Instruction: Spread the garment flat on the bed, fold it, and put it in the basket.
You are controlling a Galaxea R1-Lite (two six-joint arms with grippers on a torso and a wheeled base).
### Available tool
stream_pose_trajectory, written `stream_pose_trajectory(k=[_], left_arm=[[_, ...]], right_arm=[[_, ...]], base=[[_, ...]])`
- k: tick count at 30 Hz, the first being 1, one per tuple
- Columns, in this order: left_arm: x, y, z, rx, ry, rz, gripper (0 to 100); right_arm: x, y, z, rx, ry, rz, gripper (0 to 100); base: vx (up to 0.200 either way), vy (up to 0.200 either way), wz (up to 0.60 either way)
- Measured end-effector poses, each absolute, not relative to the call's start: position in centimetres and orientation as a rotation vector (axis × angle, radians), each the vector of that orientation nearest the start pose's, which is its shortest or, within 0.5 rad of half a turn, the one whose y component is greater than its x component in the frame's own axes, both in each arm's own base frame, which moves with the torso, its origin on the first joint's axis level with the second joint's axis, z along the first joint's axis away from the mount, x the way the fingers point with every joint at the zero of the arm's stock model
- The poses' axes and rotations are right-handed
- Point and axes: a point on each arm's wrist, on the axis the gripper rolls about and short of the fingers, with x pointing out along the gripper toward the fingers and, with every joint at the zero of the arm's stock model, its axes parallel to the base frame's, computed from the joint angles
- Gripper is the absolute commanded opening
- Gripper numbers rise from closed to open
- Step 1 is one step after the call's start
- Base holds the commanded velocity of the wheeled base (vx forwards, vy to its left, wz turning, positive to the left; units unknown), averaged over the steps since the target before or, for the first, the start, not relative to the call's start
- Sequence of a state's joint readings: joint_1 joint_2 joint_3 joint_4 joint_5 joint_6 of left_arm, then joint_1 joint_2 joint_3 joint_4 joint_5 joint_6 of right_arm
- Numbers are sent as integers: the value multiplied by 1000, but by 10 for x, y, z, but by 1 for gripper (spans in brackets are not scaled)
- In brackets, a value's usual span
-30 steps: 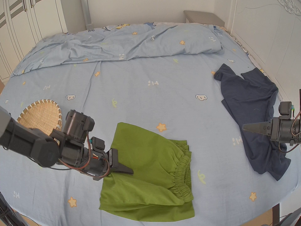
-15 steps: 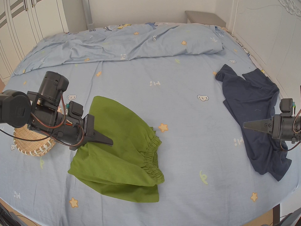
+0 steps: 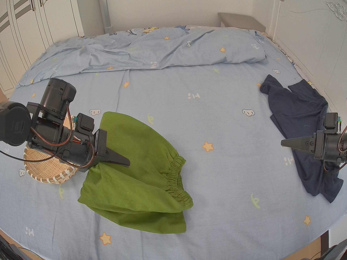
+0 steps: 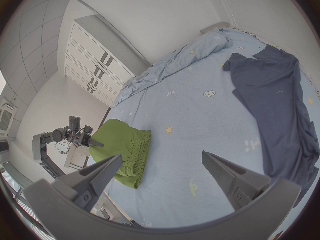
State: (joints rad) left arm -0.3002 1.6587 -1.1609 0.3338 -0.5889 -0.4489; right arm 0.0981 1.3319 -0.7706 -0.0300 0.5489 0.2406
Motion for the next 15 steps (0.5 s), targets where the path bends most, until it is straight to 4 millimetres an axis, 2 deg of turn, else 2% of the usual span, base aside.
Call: stream_pose_trajectory(k=[8,15], left_arm=[[266,-97,209,-515,1027,-638,0],[260,-105,207,-467,1029,-676,0]], right_arm=[[201,32,212,347,601,566,100],[200,32,212,347,601,568,100]], base=[[0,200,0],[0,0,0]])
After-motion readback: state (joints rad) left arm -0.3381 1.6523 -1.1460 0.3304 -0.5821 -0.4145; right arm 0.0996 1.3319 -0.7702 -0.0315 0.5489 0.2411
